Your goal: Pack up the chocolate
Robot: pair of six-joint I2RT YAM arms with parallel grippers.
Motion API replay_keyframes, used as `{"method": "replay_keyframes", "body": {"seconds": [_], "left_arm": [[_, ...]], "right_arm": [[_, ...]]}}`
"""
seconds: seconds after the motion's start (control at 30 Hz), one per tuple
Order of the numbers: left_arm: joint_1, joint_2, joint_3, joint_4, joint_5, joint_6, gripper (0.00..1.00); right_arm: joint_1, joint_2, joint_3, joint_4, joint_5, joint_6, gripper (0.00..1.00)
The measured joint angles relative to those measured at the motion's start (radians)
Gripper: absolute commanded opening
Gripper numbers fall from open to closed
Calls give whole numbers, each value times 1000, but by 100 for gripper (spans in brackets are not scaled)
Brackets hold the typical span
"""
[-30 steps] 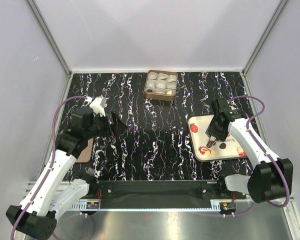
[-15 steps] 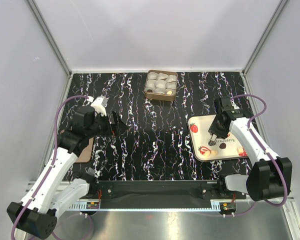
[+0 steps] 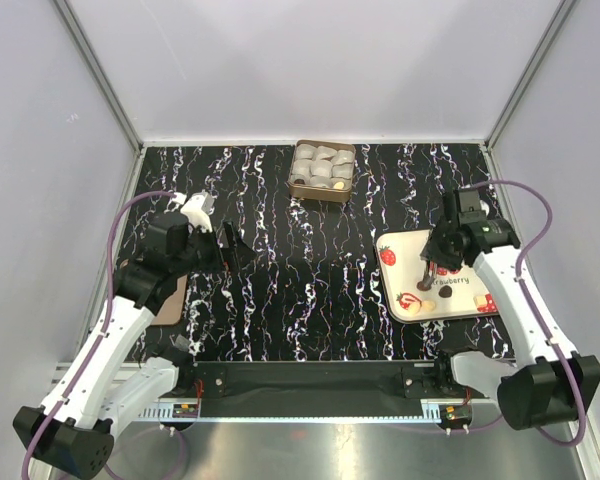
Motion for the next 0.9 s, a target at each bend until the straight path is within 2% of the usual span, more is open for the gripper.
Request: {"method": "replay_keyframes", "body": {"seconds": [0.1,0.23,0.37,0.63,0.77,0.9], "left_arm": [[0,0,0,2,0,-3,99],[0,0,0,8,1,-3,99],[0,3,0,10,0,-3,99],[0,11,0,10,0,-3,99],[0,10,0,9,-1,-3,99],[0,6,0,8,-1,-3,99]], "right_arm": [[0,-10,89,-14,-33,-5,34],[2,76,255,-5,-77,-13,33],[35,253,437,32,-94,-19,33],[195,689,824,82,-92,-60,32],[240,856,959,94,-77,-89,32],[265,952,1030,97,-50,-120,32]]}}
